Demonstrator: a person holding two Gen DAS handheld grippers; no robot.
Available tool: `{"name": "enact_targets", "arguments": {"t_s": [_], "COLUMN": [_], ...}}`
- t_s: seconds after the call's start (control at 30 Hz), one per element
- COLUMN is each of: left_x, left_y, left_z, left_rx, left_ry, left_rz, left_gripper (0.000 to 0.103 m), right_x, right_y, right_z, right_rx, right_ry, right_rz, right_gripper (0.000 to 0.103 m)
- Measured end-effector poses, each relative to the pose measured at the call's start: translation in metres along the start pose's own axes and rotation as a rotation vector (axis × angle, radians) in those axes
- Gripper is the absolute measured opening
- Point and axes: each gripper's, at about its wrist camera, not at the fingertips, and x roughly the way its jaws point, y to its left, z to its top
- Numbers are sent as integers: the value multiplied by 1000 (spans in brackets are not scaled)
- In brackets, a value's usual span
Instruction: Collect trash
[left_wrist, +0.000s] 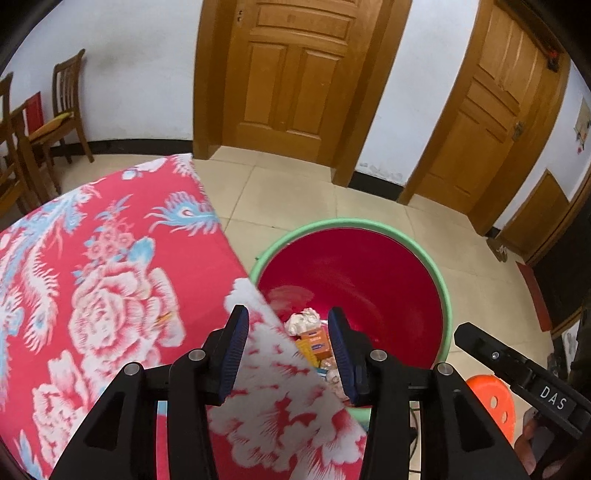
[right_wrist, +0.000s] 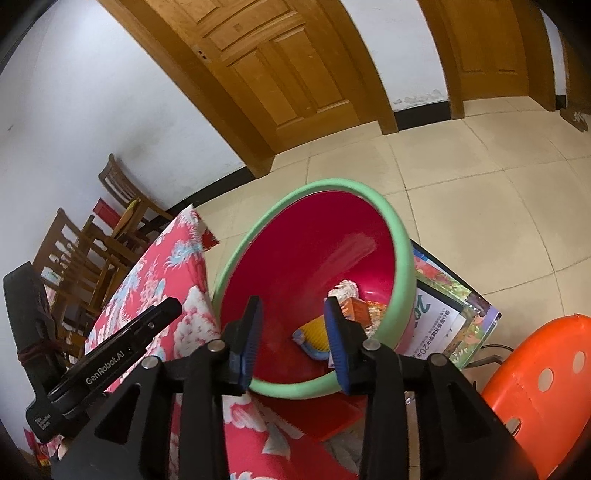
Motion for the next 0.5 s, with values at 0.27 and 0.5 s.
{"name": "enact_targets", "arguments": {"t_s": [0.27,0.5], "left_x": [-39,-82], "left_y": [29,60], "left_z": [-11,-27], "left_rx": [-65,-132], "left_ry": [-36,-76], "left_rz": [43,117], "left_gripper": [52,60], "right_x": [-14,-30], "right_y": [31,64], "right_z": [-15,-28], "right_rx": [-66,-128], "right_ry": [2,-3], "right_rz": [46,76], "right_gripper": [58,71]}}
